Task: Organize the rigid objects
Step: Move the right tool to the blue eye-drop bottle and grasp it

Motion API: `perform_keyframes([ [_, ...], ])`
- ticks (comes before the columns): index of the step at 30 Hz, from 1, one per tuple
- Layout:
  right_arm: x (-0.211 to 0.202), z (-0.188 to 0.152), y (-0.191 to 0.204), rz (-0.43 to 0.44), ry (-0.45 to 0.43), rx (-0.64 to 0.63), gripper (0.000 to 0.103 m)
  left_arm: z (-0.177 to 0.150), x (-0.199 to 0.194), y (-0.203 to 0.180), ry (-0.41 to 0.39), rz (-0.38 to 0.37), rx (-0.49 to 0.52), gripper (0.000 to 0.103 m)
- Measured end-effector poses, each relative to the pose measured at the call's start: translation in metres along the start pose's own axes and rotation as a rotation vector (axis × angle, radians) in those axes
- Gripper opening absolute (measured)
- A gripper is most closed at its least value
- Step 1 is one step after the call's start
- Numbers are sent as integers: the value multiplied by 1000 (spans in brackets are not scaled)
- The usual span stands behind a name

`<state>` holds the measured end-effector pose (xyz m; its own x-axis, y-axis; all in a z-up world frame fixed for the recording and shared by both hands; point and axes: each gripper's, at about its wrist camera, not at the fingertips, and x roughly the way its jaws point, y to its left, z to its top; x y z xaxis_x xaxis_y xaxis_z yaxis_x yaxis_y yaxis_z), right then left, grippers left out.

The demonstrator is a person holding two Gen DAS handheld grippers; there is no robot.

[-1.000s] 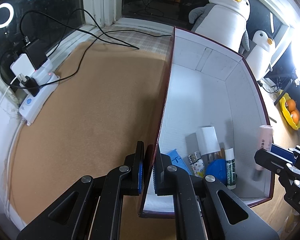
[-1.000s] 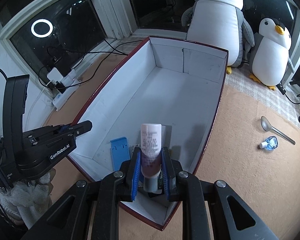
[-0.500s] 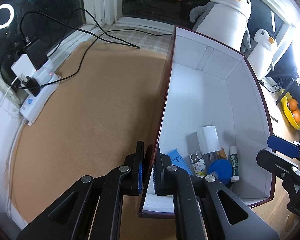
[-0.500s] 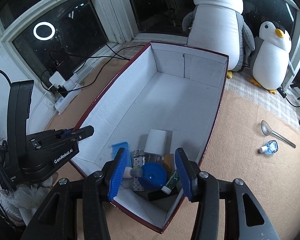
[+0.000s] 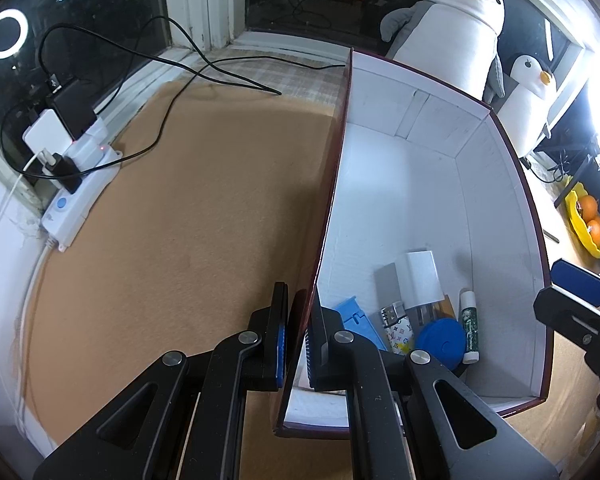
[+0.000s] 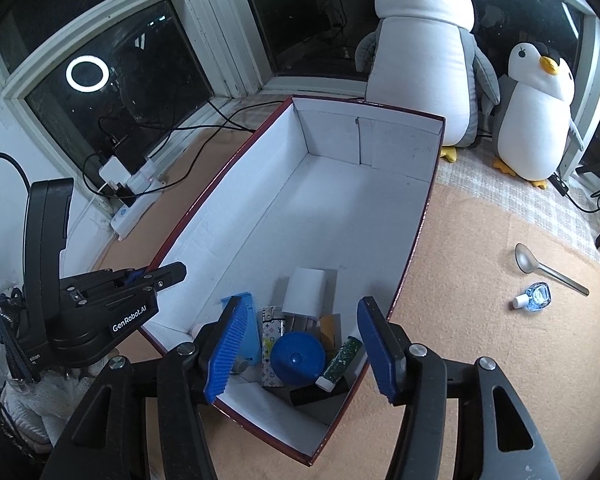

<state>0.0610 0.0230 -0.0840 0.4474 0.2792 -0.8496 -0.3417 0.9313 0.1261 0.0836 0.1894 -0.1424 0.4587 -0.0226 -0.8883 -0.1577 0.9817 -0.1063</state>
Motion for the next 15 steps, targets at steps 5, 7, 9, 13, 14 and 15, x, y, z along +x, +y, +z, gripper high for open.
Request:
perform_keyframes([
  [5,-5,0,-8,4,-8,16,53,0,0,-1,2,3,1,6],
  [7,-7,-1,-14,5,-12,27,53,1,0,0,5,4,-1,6],
  [9,-10,-1,-21,4,-17,42,53,2,1,-1,8,6,-3,6],
  [13,-15,-2,-39,-10,-28,81,53,3,1,-2,12,12,-2,6],
  [14,-16,-2,-44,-14,-29,90,53,4,1,-2,12,14,-2,6],
  [15,-16,-2,-49,-19,-31,102,53,4,1,-2,13,16,-1,6],
])
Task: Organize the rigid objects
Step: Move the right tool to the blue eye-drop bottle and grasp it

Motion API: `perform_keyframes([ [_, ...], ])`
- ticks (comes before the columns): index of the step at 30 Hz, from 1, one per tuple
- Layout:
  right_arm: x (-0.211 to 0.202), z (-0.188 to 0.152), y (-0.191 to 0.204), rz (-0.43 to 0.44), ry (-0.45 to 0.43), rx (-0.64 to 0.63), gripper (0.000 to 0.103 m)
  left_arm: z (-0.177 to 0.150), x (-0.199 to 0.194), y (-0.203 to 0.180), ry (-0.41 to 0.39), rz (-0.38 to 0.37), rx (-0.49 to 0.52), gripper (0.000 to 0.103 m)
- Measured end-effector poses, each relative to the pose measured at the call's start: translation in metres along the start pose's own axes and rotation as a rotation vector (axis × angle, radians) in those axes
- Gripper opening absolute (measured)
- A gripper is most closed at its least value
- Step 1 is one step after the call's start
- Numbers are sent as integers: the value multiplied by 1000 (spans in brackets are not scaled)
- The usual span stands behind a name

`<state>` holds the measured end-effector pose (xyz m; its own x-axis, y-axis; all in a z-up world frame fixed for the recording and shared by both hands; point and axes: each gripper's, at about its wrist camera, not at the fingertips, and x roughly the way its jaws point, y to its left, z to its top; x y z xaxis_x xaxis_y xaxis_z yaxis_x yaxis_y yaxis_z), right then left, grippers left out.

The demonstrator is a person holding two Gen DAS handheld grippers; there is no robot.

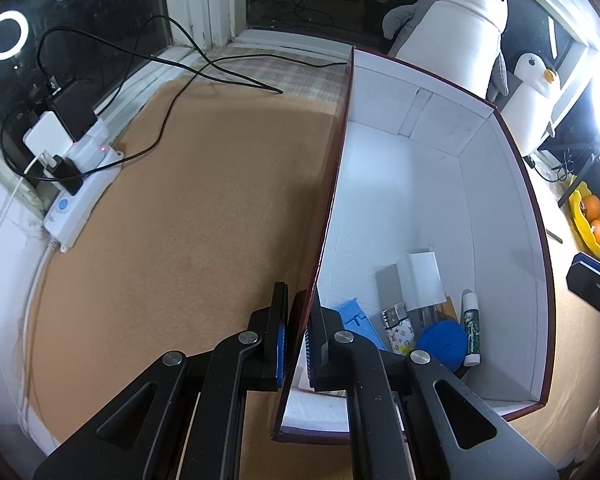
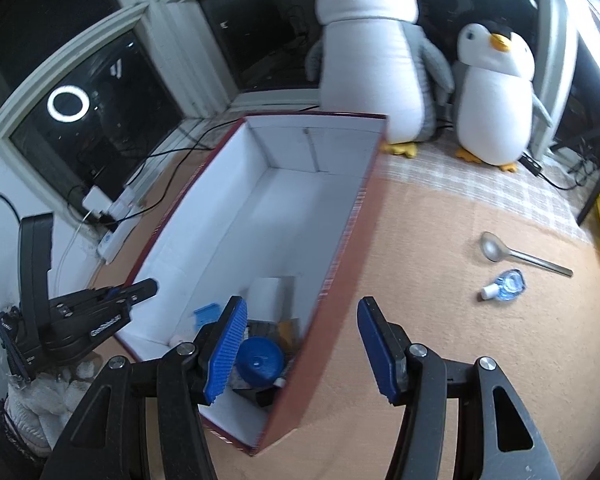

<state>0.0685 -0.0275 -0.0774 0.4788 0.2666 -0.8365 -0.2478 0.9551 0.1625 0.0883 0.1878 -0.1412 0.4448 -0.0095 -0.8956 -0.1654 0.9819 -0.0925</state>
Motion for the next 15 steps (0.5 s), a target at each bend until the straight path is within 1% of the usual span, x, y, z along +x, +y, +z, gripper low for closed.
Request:
perform_keyframes([
  [9,3,-2,-52,-72,-11,90,53,3,2,-1,11,10,-4,6],
  [15,15,-5,-91,-125,12,160,53,5,4,-5,20,22,-2,6],
])
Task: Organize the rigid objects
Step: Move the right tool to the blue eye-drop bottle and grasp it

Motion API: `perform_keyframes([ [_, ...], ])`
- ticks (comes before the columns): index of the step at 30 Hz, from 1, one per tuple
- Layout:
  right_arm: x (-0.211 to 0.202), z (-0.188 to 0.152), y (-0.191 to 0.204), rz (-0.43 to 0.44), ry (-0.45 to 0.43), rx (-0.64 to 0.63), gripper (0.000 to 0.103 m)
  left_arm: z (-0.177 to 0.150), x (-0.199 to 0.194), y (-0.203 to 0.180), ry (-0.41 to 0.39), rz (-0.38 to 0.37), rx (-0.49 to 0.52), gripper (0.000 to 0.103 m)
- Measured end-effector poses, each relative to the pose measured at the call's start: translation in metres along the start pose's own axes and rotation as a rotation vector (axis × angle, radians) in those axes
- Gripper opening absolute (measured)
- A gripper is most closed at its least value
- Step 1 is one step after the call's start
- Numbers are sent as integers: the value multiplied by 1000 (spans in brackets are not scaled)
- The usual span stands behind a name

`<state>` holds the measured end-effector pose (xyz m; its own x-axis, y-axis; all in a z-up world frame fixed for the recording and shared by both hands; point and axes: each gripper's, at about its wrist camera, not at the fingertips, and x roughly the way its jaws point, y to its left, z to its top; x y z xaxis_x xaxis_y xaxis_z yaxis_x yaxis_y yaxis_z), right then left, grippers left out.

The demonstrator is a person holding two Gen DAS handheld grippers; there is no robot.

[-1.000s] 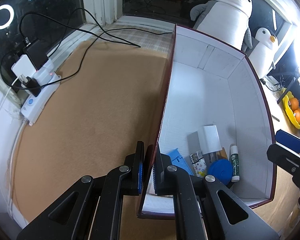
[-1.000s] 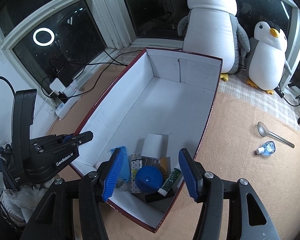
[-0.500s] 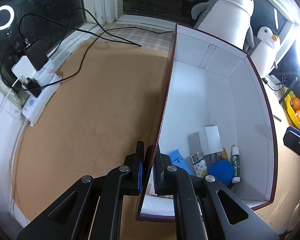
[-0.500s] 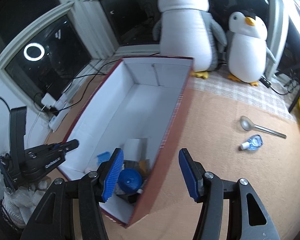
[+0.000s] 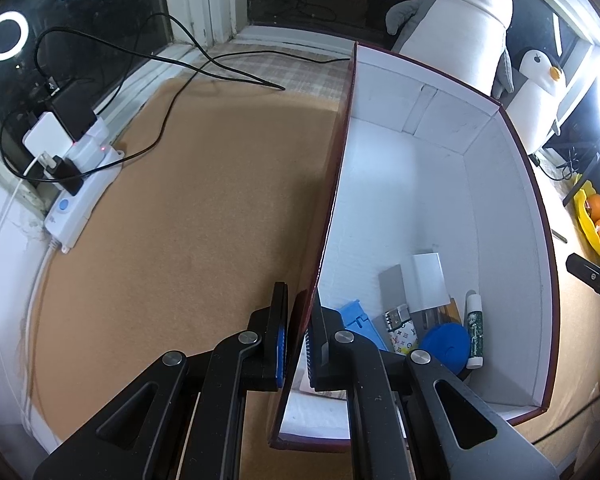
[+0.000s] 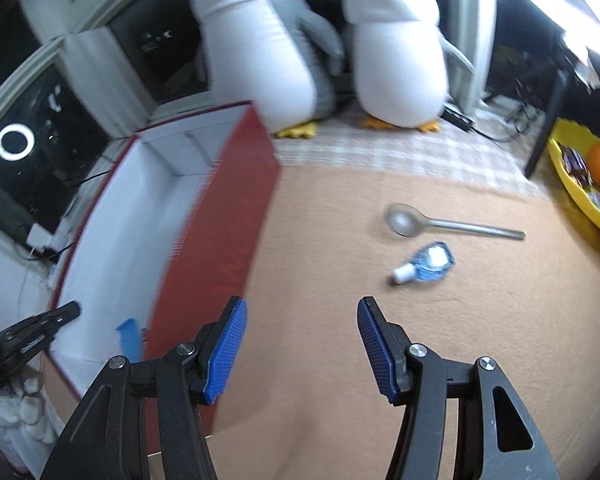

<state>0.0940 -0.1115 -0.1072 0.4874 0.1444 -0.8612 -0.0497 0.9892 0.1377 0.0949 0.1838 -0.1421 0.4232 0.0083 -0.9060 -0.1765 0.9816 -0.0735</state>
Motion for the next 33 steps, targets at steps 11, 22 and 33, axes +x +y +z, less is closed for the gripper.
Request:
perform_keyframes([
  [11,34,6,-68,-12,77,157,53,4,5,-7,21,19,2,10],
  [22,61,25,-119,64,192,262,52,9,9,-12,32,38,-2,12],
  [33,83,40,-125,52,262,292,42,8,11,-11,35,38,-16,12],
])
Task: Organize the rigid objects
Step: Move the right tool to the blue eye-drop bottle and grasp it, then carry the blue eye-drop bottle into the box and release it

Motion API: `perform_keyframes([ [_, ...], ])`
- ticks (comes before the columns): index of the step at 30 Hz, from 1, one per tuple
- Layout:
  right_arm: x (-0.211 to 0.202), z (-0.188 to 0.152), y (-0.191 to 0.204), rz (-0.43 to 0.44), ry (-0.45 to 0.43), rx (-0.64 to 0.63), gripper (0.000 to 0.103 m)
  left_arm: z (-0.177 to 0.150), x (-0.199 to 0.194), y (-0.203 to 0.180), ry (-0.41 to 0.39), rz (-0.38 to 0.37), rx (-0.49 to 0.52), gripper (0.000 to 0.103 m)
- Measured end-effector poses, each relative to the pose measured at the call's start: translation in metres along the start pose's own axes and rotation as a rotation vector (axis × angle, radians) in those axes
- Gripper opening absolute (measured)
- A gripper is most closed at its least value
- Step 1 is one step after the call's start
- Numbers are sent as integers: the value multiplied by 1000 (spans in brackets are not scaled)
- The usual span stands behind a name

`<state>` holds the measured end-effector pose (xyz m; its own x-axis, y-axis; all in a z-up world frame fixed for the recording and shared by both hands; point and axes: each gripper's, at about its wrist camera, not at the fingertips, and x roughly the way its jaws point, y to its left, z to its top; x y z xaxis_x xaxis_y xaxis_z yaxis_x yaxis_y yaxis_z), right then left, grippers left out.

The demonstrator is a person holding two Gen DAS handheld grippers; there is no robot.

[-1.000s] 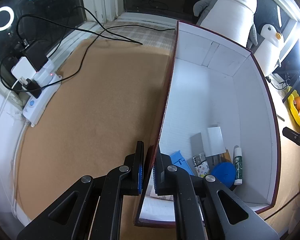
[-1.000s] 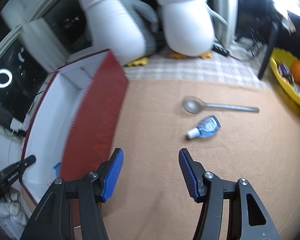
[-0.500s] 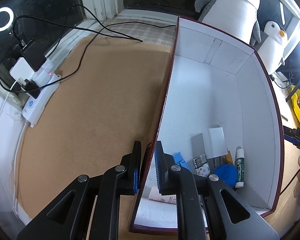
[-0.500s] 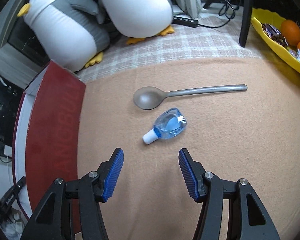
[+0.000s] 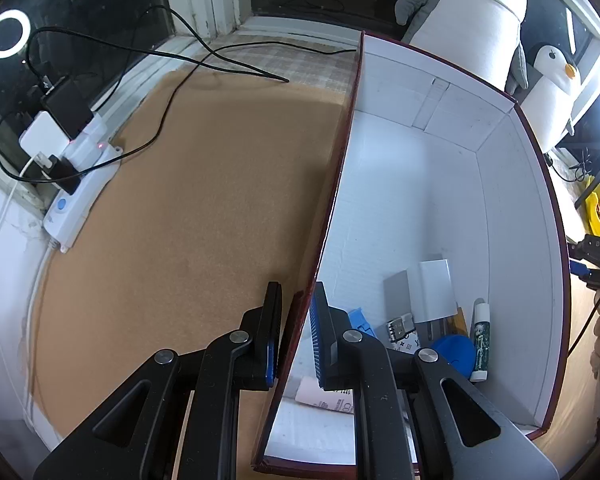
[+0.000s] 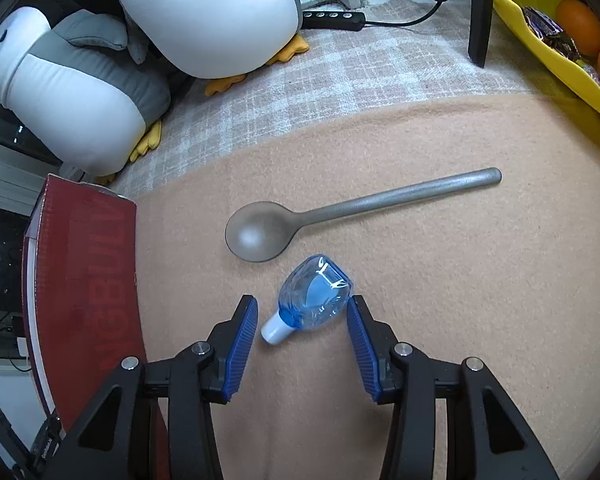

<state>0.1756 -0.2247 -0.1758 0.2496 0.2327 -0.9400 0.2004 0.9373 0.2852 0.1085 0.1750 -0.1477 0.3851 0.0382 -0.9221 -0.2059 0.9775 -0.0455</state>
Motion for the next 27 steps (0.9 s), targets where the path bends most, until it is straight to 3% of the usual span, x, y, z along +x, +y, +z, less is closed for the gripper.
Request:
perform_keyframes([
  [14,17,-1,35,-168,-2,-240,29,-2,2,4,2,-10,-8,12],
  [15,18,-3,37,-186,-60,-199,29,-2,2,4,2,-11,-9,12],
  [27,13,-17,49,-223,-76,-275,29,-5,0,7,-7,-23,-15,12],
])
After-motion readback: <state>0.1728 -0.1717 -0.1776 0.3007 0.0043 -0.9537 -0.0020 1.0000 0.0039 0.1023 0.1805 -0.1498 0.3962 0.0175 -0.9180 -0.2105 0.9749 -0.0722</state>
